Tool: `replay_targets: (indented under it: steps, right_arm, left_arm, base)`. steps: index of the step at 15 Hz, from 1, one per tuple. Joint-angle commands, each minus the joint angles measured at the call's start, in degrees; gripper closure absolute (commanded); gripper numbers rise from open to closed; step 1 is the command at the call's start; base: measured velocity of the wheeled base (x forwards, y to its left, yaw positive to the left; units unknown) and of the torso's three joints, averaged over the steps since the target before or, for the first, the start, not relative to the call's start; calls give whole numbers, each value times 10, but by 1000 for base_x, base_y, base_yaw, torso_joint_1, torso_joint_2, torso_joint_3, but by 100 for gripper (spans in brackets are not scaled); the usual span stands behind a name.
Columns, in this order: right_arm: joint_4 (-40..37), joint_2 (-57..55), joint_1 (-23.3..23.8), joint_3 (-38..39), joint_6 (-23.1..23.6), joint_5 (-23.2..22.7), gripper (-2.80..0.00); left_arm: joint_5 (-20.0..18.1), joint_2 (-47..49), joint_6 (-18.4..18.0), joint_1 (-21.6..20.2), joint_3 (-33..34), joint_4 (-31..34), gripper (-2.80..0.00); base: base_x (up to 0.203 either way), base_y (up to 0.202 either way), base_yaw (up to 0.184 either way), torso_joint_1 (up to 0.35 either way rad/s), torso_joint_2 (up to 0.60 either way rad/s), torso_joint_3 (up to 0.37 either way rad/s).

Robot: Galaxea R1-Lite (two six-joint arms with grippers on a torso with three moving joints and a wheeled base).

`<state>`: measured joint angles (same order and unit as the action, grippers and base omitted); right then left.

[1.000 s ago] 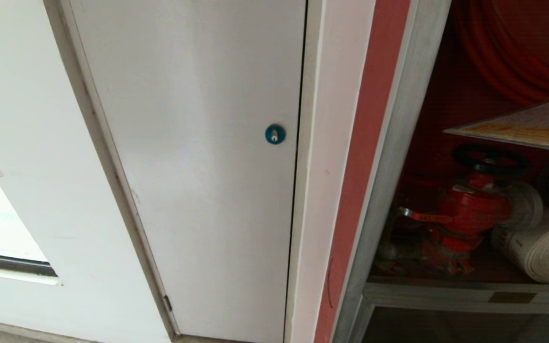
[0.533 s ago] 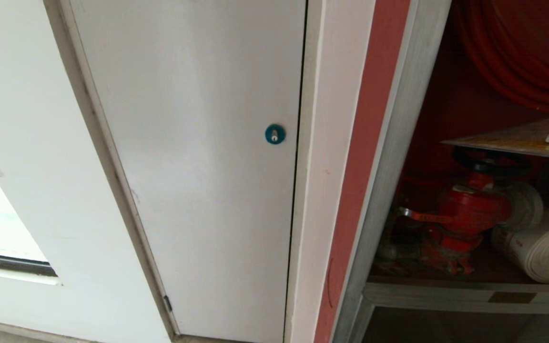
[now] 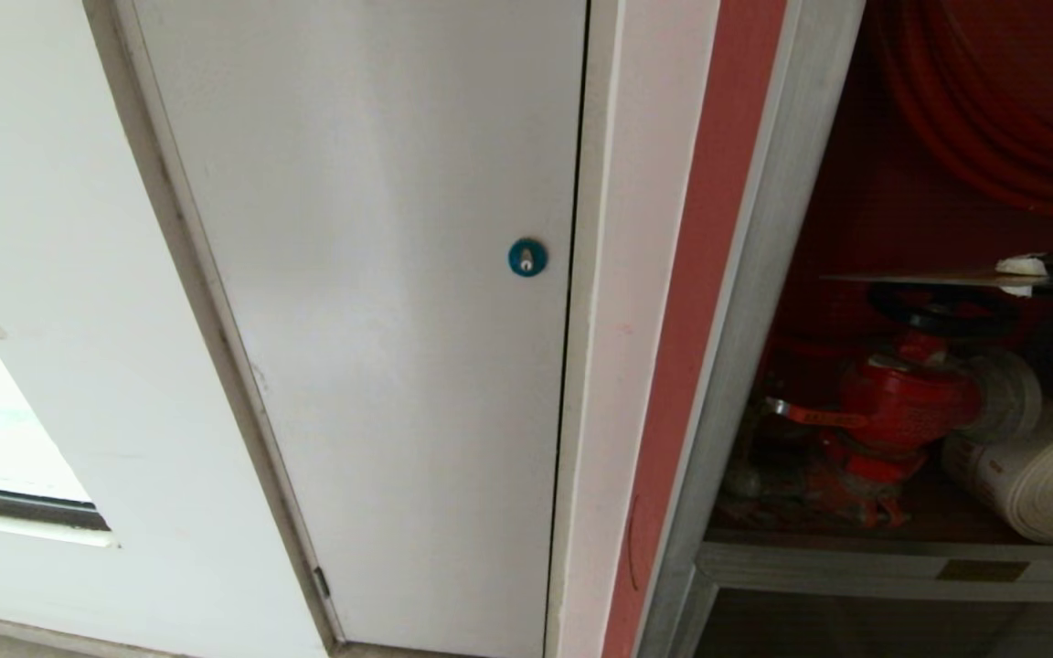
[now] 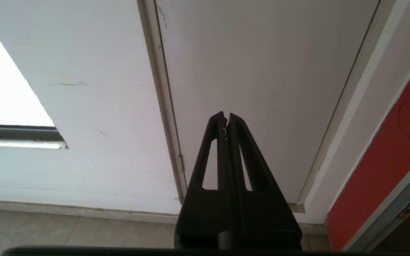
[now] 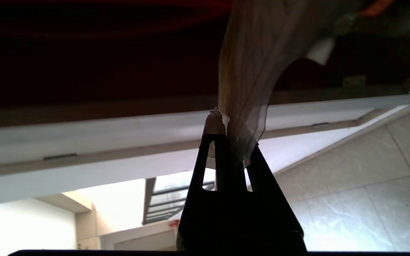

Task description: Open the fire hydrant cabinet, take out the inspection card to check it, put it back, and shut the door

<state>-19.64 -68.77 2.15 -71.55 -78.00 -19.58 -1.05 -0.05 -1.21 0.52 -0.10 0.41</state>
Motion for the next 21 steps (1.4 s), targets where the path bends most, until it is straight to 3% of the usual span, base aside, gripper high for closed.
replay_targets:
  steps: [1,6,12,21]
  right_arm:
    - [12,-29,12,0,-7,-3,0]
    - [36,-69,43,0,-7,-5,0]
    - [100,-98,44,0,-7,-12,0]
    - [123,-136,34,-2,-29,-14,0]
  left_arm:
    - [0,0,0,1,0,0,0]
    - [0,0,0,0,0,0,0]
    - [0,0,0,0,0,0,0]
    - [0,0,0,0,0,0,0]
  base:
    - [0,0,0,0,0,0]
    - [0,0,0,0,0,0]
    - [0,0,0,0,0,0]
    - [0,0,0,0,0,0]
